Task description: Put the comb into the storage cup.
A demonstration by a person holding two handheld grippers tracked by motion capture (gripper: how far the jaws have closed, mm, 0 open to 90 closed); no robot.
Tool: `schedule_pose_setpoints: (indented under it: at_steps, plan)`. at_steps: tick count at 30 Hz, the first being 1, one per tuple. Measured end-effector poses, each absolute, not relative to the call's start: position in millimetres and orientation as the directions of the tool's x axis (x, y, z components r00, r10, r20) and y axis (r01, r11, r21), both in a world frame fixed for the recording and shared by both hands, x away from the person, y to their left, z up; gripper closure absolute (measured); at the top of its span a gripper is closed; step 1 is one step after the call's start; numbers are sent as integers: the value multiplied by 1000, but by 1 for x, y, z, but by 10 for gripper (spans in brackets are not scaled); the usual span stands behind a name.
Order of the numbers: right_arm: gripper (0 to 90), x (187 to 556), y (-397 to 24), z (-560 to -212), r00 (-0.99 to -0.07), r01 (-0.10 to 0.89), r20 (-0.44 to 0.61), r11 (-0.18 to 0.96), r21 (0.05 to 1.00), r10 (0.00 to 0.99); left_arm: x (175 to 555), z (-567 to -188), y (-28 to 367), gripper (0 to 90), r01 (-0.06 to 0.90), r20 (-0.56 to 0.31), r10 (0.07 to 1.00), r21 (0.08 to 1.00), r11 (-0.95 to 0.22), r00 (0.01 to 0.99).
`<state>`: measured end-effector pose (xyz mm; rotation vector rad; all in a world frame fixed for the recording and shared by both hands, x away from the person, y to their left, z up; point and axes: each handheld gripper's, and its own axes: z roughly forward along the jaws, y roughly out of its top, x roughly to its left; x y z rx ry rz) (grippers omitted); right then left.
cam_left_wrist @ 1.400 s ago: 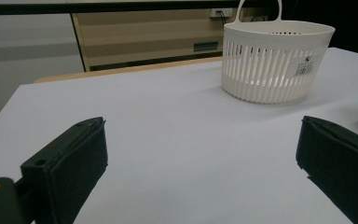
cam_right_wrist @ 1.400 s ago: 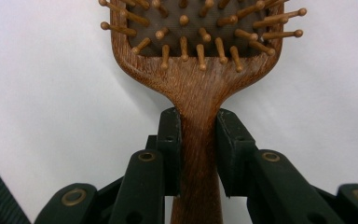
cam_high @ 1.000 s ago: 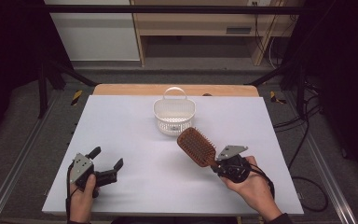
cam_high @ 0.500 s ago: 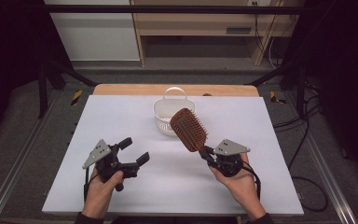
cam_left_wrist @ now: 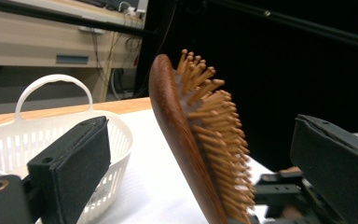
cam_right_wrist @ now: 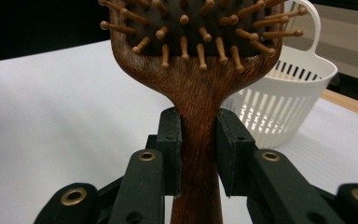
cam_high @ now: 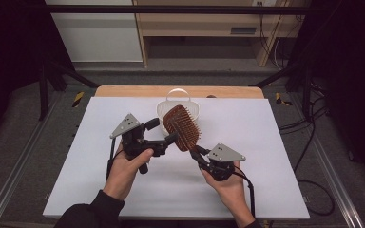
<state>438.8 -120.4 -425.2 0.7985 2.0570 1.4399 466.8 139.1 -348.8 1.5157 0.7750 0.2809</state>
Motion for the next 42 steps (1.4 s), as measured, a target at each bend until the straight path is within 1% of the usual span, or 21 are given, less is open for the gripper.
schedule_pose_setpoints:
  at_steps: [3,9,15,18,22,25,27,29,30,31,33,38,41,42]
  plan:
    - [730,438,-116,-425,-706,167,-74,268,949,705,472,-347,136,48,294,-274,623,953,74,733]
    - [730,436,-113,-426,-713,152,-81,266,952,697,476,-349,135,63,309,-302,621,946,101,723]
    - [730,436,-107,-425,-718,136,-95,272,953,689,480,-350,138,147,348,-372,599,923,162,709]
    - [730,436,-103,-425,-723,134,-95,273,953,685,482,-349,140,181,356,-392,588,917,182,707]
    - [729,436,-96,-425,-723,137,-88,267,954,685,481,-347,146,234,355,-393,603,916,188,694]
    - [729,436,-91,-424,-723,146,-73,255,956,687,480,-346,148,303,360,-395,616,914,188,681]
    - [729,435,-87,-424,-727,147,-74,259,955,683,479,-344,148,340,357,-389,620,916,183,681]
    - [729,433,-79,-424,-738,133,-89,274,953,669,477,-342,146,347,343,-372,638,923,176,674]
    - [729,432,-76,-424,-741,131,-89,273,953,666,476,-341,146,377,327,-359,654,928,176,666]
    - [729,432,-73,-423,-743,137,-75,261,956,665,476,-340,147,405,328,-373,651,924,197,661]
    - [729,433,-70,-422,-747,140,-59,242,960,663,475,-339,151,429,338,-400,640,914,225,655]
    - [729,434,-62,-421,-749,132,-66,246,960,660,472,-336,158,426,329,-393,646,917,225,654]
    - [729,434,-58,-420,-744,129,-75,251,959,664,471,-337,161,365,331,-396,640,916,227,659]
    - [729,433,-56,-420,-742,126,-80,256,958,665,470,-337,162,360,331,-396,637,916,225,661]
